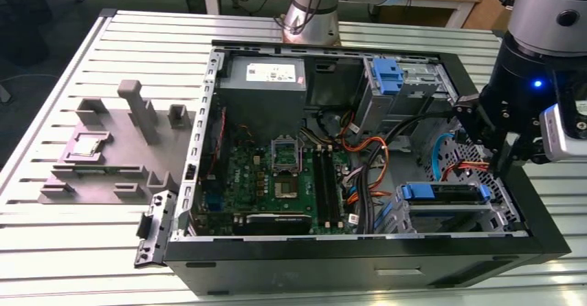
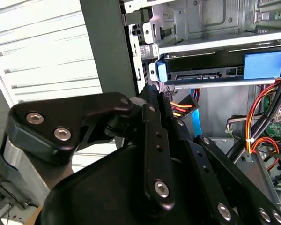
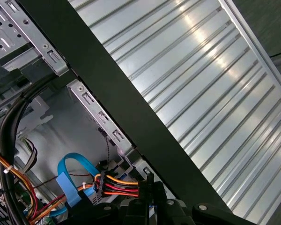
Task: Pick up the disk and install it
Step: 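Insert the first disk wire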
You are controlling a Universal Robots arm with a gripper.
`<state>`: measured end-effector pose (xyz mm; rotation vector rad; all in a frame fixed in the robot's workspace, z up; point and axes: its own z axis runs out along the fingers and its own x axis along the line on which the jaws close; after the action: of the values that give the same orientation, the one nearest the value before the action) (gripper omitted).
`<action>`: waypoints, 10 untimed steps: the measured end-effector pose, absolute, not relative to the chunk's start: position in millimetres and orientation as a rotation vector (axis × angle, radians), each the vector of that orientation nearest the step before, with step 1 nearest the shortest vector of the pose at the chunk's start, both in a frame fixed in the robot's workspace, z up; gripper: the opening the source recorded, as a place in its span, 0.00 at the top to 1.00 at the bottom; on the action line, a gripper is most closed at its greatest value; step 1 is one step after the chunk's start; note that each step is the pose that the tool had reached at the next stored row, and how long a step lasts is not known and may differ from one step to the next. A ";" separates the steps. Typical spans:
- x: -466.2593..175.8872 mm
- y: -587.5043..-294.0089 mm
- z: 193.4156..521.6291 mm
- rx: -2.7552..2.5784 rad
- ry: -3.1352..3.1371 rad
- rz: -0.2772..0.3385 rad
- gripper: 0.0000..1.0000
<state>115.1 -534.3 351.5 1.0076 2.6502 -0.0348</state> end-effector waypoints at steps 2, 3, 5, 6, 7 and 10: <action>115.1 -534.3 351.5 1.048 2.635 -0.042 0.84; 115.1 -534.3 351.5 1.073 2.625 -0.046 0.84; 115.1 -534.3 351.3 1.119 2.606 -0.053 0.84; 115.1 -534.3 351.2 1.141 2.597 -0.057 0.84; 115.1 -534.3 351.2 1.162 2.588 -0.061 0.84; 115.1 -534.3 350.8 1.230 2.557 -0.072 0.84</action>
<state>115.1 -534.3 350.8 1.2303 2.5572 -0.0721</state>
